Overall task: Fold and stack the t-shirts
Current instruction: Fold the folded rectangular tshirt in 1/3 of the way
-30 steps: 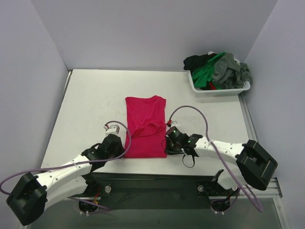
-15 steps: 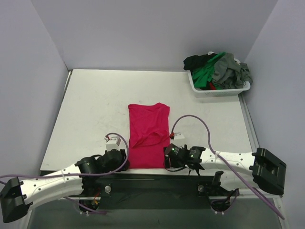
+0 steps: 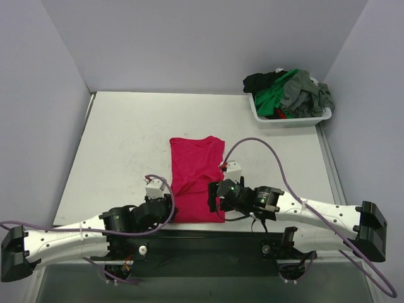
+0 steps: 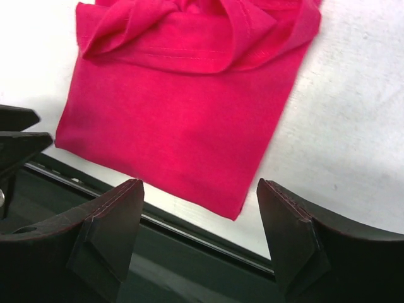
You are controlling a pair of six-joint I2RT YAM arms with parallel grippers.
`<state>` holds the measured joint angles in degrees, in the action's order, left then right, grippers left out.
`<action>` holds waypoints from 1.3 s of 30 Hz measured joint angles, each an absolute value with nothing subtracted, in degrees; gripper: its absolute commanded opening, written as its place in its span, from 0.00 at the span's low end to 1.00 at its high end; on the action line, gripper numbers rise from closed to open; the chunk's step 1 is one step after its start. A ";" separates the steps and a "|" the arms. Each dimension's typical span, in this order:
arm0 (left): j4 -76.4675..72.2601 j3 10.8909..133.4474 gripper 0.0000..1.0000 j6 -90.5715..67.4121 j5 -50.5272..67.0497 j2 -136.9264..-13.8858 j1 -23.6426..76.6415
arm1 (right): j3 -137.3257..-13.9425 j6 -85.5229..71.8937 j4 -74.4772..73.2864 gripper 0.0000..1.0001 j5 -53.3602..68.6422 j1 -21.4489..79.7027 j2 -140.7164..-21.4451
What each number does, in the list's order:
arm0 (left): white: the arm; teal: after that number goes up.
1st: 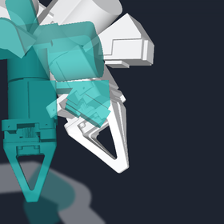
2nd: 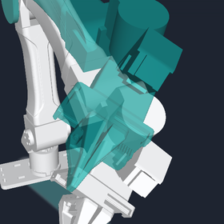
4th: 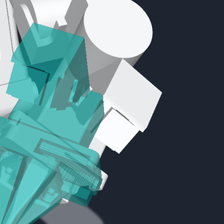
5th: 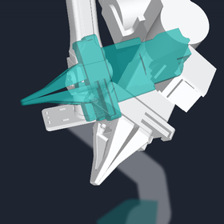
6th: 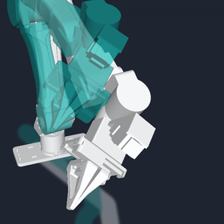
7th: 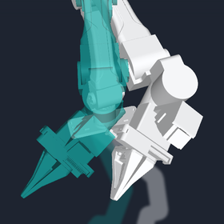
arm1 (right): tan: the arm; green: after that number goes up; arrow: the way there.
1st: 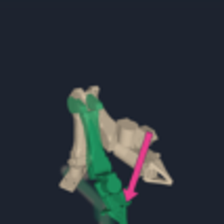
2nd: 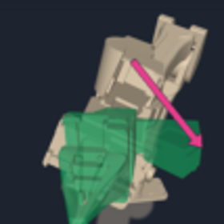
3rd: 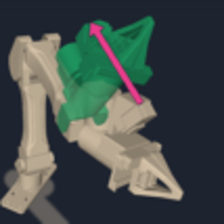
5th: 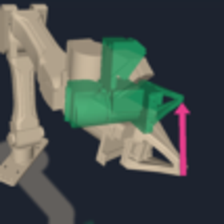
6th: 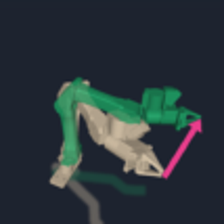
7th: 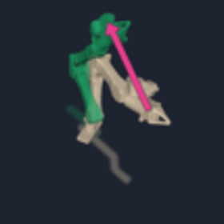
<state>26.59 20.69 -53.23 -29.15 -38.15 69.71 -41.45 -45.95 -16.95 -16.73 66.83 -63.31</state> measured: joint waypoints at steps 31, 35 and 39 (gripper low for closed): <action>-18.31 3.22 0.49 -52.62 -24.29 -51.27 69.67 | -54.15 -38.33 3.16 0.70 6.87 57.78 -97.54; -16.75 3.20 0.49 -53.52 -24.49 -49.54 69.67 | -56.62 -38.28 2.17 0.69 5.74 57.17 -100.42; -15.11 3.20 0.49 -54.22 -24.73 -47.75 69.67 | -59.64 -37.76 1.83 0.68 3.57 55.81 -102.72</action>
